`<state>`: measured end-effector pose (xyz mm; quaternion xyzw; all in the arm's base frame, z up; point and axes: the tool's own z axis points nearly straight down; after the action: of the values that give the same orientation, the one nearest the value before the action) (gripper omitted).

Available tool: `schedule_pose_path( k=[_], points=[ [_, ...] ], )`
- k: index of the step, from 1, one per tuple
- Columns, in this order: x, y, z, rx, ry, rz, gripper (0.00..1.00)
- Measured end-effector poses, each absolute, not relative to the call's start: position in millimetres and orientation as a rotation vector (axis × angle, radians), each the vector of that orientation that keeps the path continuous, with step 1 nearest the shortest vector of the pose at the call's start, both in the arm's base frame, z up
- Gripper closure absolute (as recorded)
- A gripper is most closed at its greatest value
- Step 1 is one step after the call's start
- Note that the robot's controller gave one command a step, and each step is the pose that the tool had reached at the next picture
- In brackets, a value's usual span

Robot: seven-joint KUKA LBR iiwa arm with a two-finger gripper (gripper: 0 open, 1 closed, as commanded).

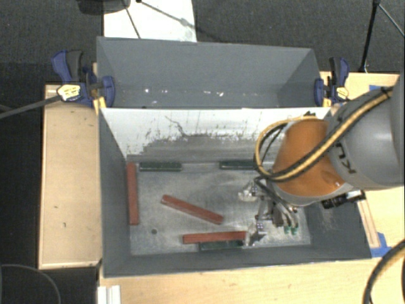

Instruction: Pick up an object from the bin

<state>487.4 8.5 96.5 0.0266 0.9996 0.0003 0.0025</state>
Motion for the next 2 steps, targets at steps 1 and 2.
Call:
schedule_pose_path(
  k=[1, 2],
  points=[
    [504.9, 21.2, 77.7, 0.042, 3.139, 0.0, 1.0],
    [504.9, 21.2, 77.8, 0.039, 3.139, 0.0, 1.0]
  ],
)
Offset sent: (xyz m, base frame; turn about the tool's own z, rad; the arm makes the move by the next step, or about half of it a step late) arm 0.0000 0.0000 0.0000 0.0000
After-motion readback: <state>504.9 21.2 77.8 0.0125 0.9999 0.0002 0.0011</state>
